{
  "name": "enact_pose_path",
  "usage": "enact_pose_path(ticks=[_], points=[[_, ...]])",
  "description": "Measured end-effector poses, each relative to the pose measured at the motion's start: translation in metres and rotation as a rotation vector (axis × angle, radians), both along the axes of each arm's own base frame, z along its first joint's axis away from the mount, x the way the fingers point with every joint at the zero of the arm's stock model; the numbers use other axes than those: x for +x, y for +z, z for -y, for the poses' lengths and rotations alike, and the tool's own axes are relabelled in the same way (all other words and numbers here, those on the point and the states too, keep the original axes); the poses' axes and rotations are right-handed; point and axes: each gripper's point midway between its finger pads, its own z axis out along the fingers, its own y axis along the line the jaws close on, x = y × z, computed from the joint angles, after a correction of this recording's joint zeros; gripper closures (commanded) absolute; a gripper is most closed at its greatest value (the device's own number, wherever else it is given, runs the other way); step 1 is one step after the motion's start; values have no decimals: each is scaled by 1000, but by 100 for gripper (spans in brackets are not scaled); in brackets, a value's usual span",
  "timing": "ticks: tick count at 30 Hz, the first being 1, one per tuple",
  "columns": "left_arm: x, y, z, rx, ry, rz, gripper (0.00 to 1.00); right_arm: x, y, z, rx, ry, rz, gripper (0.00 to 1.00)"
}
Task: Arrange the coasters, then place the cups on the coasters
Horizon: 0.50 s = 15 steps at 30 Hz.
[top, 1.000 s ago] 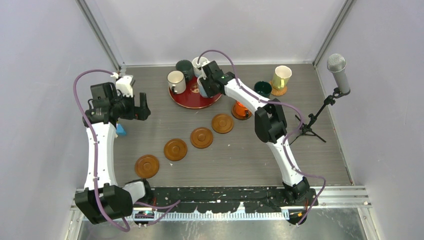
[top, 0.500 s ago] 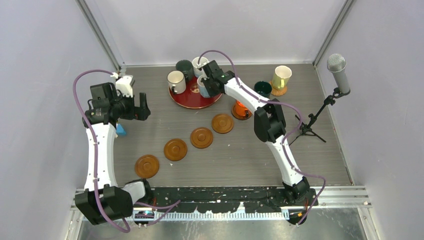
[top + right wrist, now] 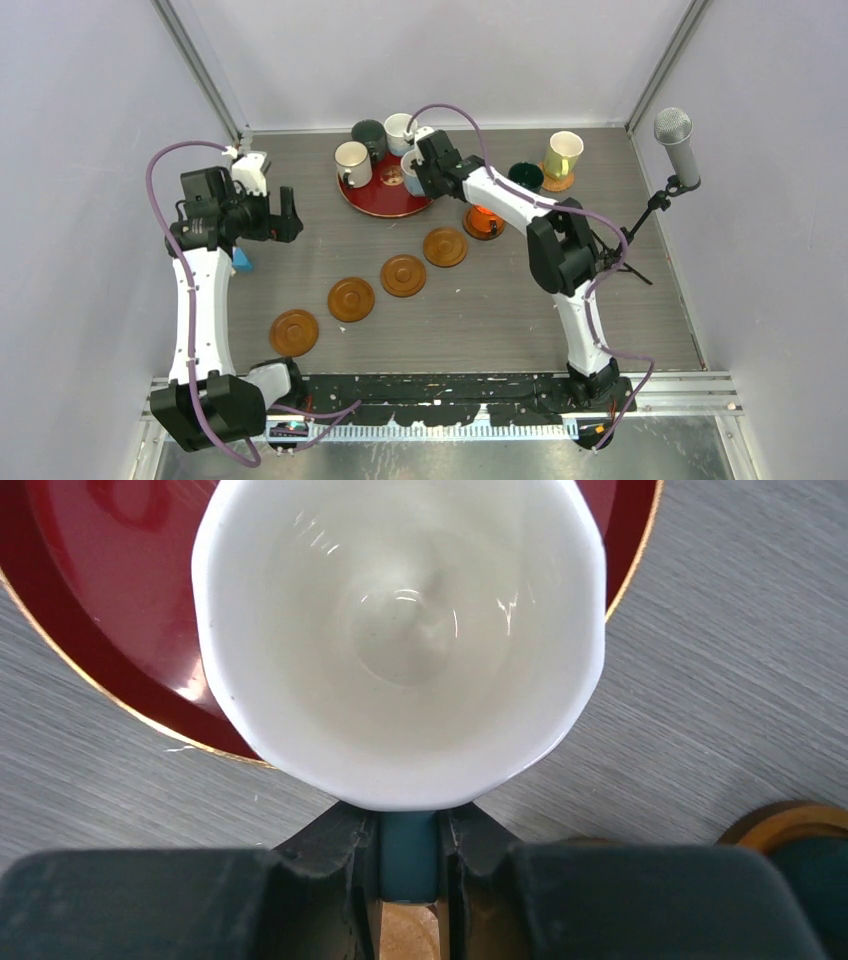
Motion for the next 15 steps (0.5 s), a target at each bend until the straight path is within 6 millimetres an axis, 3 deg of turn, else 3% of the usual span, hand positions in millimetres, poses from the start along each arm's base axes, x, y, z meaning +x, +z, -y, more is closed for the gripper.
enact_pose_path(ticks=[7, 12, 15], points=[[-2, 4, 4, -12, -16, 15, 0, -11, 49, 8, 97, -34, 95, 100], [-3, 4, 6, -17, -24, 20, 0, -35, 81, 27, 152, -79, 131, 100], [-4, 5, 7, -18, -26, 23, 0, -54, 91, 38, 172, -109, 135, 100]])
